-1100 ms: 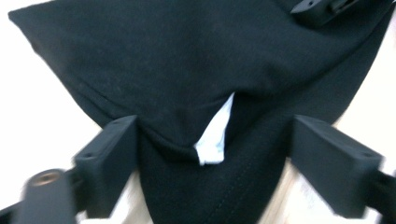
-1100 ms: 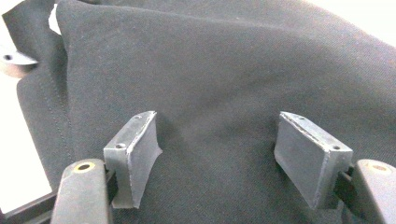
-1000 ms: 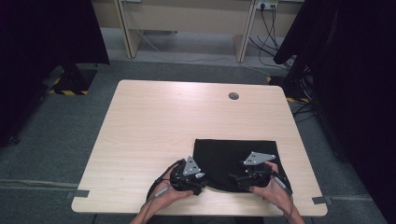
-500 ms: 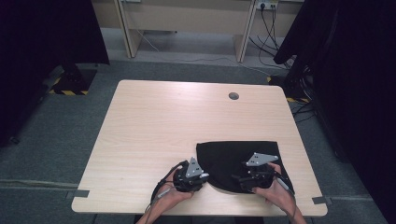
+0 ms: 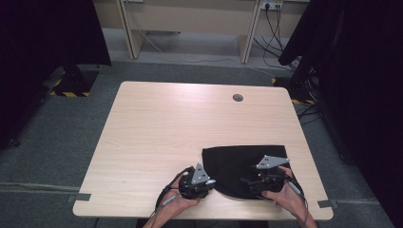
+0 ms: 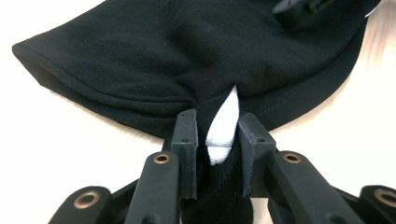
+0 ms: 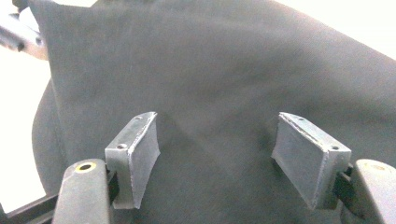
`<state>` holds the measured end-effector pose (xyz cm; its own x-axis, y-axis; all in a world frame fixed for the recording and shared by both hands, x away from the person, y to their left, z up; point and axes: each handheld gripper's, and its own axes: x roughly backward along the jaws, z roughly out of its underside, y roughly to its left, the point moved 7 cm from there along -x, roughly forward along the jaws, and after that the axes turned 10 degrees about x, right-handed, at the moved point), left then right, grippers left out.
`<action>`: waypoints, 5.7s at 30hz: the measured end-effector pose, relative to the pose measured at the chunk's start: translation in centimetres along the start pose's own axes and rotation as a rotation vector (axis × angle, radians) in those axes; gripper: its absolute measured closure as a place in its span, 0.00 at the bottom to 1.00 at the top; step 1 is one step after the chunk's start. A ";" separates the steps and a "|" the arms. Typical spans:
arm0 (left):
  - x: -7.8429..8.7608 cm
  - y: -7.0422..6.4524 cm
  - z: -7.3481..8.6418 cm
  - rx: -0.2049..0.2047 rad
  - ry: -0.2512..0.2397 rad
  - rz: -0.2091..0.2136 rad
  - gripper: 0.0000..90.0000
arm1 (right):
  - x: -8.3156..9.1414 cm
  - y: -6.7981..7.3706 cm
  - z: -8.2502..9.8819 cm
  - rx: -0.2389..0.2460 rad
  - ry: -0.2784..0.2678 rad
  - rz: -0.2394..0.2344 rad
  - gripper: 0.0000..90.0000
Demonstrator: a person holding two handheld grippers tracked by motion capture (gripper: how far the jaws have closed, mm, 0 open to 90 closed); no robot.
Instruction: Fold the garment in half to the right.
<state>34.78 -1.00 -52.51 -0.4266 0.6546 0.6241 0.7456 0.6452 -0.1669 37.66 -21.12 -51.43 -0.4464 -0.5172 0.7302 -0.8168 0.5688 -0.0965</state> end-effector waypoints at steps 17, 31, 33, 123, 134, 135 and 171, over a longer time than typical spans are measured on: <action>0.0 -0.1 0.0 -0.013 -0.001 -0.005 0.79 | -2.2 -0.3 -7.0 0.014 -0.127 -0.035 0.36; 0.0 -0.1 0.0 -0.010 -0.001 -0.002 0.79 | -5.6 -1.1 -10.7 0.036 -0.088 -0.047 0.40; 0.0 -0.2 0.1 0.000 0.003 0.003 0.79 | -6.0 -1.2 -11.2 0.039 -0.084 -0.046 0.40; -2.3 -6.0 -10.7 -0.154 0.065 0.141 0.81 | -0.1 -8.3 -9.3 -0.060 -0.151 -0.084 0.78; -0.9 -6.6 -11.4 -0.097 -0.037 0.198 0.42 | 1.1 -9.0 -8.8 -0.067 -0.105 -0.002 0.54; -0.4 -6.3 -11.2 -0.093 -0.040 0.189 0.41 | 1.1 -9.0 -8.7 -0.069 -0.094 0.002 0.53; -4.2 -3.5 -2.5 0.047 0.042 0.038 0.15 | 3.9 -10.0 -5.0 -0.067 -0.103 0.103 0.98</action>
<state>35.28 -7.04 -52.64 -0.3760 0.6627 0.6476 0.7356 0.6385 -0.2263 45.92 -25.59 -44.24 -0.5648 -0.5149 0.6449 -0.7398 0.6622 -0.1193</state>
